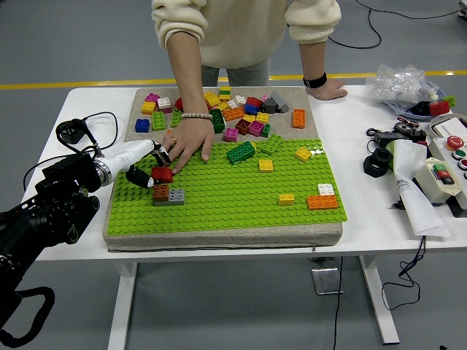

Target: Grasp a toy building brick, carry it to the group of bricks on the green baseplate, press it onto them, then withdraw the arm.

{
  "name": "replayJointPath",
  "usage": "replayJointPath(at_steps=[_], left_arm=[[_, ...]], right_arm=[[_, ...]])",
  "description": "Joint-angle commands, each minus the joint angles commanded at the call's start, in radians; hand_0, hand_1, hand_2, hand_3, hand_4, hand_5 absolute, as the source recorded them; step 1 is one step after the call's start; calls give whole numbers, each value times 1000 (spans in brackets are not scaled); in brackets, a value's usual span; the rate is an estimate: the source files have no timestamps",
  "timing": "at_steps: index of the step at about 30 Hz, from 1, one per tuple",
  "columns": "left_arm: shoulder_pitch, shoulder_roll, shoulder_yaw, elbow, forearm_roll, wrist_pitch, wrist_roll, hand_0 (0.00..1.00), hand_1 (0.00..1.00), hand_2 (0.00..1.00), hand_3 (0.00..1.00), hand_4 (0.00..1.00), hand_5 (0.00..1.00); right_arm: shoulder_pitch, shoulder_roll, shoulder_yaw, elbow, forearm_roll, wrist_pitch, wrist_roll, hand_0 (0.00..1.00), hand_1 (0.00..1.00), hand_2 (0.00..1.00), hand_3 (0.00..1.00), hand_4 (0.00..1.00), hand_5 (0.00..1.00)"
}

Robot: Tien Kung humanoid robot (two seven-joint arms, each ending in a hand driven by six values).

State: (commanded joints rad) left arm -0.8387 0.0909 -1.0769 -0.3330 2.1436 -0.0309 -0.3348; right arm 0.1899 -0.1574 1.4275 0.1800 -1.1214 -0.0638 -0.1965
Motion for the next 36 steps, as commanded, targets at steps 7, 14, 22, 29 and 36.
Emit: replayJointPath(at_steps=[7, 14, 22, 29, 36], left_arm=[[-3, 2, 9, 16, -4, -4, -1, 870, 765, 600, 633, 795, 26], [-2, -1, 12, 24, -11, -5, -1, 870, 765, 600, 631, 796, 27], [-1, -4, 18, 27, -21, -1, -2, 869, 765, 587, 621, 788, 22], [-1, -5, 19, 27, -40, 4, -3, 820, 697, 533, 525, 711, 2], [-4, 0, 16, 21, -75, -2, -4, 809, 662, 531, 518, 701, 2]], right_arm=[[-2, 0, 0, 0, -1, 0, -1, 782, 704, 741, 682, 948, 692], [-1, 1, -2, 0, -3, -2, 0, 782, 704, 741, 681, 948, 692], [-4, 1, -1, 0, -6, -2, -2, 782, 704, 741, 682, 947, 692], [-4, 2, -2, 0, -5, -2, -2, 782, 705, 741, 682, 948, 692], [-5, 3, -1, 0, -6, -2, -2, 782, 704, 741, 681, 947, 692]])
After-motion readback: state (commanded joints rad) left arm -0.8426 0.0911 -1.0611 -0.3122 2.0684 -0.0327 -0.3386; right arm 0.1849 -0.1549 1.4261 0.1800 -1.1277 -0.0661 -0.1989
